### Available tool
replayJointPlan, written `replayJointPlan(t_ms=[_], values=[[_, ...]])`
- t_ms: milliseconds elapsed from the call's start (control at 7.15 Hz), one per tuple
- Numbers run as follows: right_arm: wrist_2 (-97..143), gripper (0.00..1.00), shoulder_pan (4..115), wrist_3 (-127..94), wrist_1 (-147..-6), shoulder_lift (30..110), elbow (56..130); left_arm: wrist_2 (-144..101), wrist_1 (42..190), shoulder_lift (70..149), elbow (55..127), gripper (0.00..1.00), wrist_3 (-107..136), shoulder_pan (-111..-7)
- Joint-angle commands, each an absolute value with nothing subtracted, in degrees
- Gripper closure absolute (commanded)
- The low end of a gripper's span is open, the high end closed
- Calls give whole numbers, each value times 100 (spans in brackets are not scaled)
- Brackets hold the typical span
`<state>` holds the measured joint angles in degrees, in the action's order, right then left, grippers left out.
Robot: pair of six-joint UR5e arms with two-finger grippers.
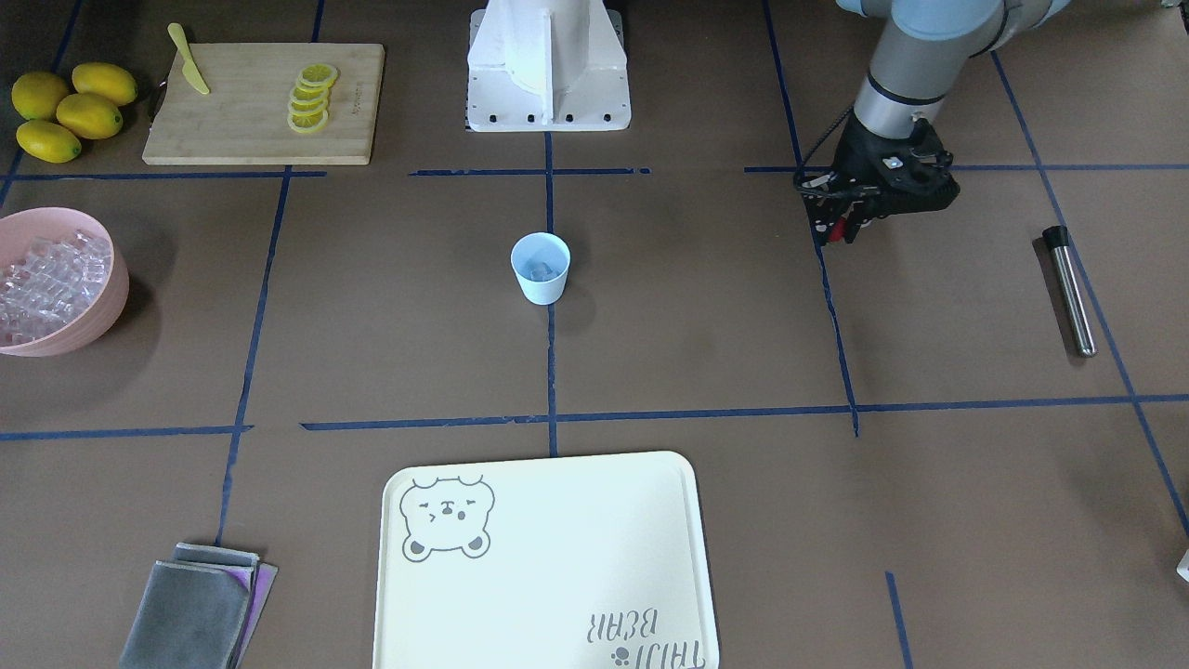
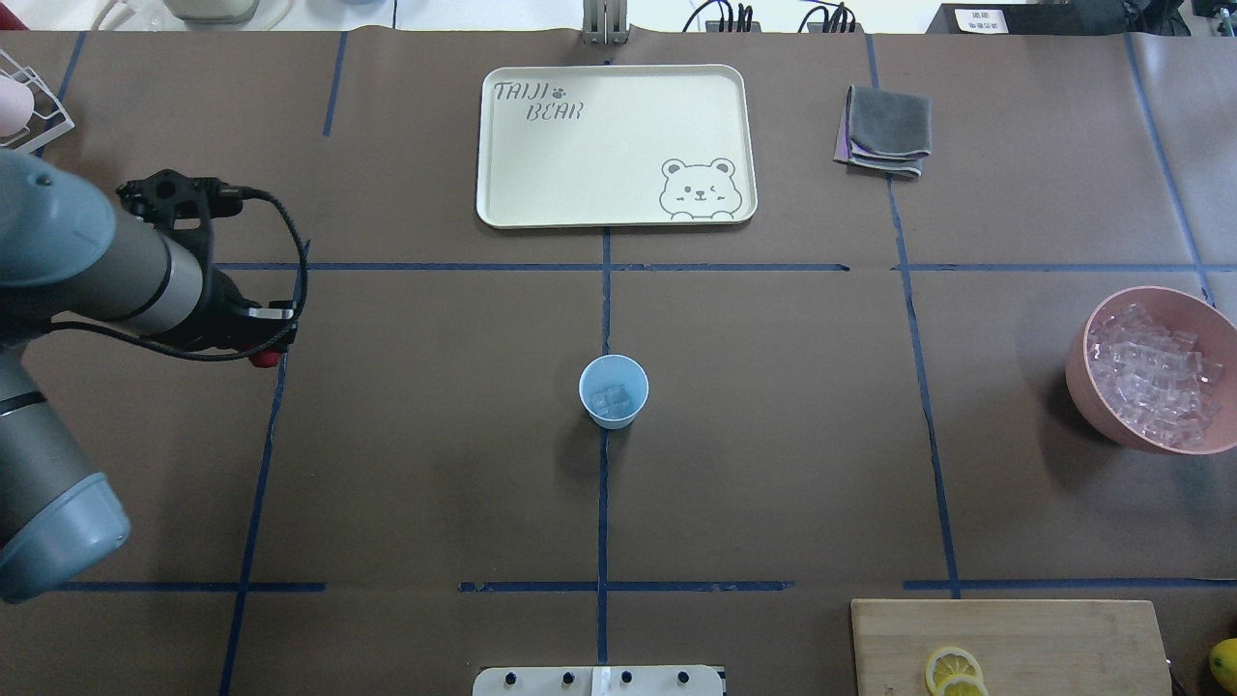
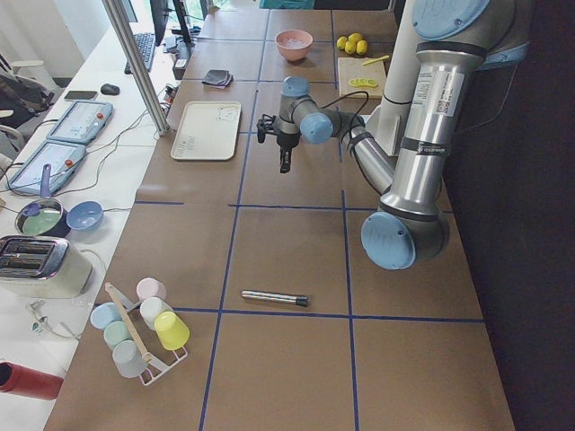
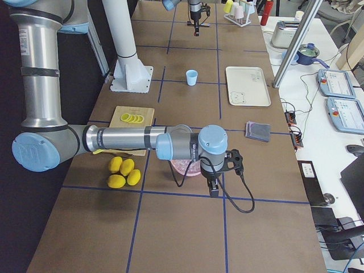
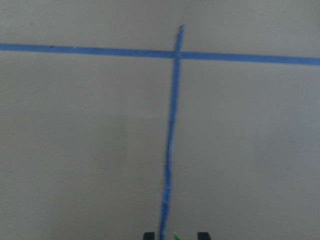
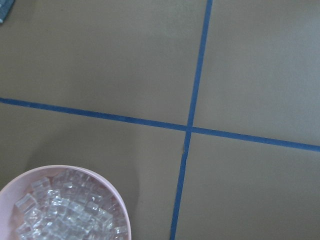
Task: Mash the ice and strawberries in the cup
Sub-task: 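Carry the strawberry with the left gripper over the light-blue cup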
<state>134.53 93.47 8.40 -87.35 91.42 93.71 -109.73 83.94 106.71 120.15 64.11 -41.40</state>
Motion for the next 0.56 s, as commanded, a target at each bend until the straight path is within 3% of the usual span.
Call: replayJointPlan(t_ms=[0, 419], values=[[13465, 1, 9395, 844, -8262, 9403, 9202, -10986, 7752, 11765, 11919, 100, 7079, -4070], [13474, 1, 9404, 661, -8271, 9413, 9193, -10943, 8031, 13135, 10746, 100, 8100, -3447]])
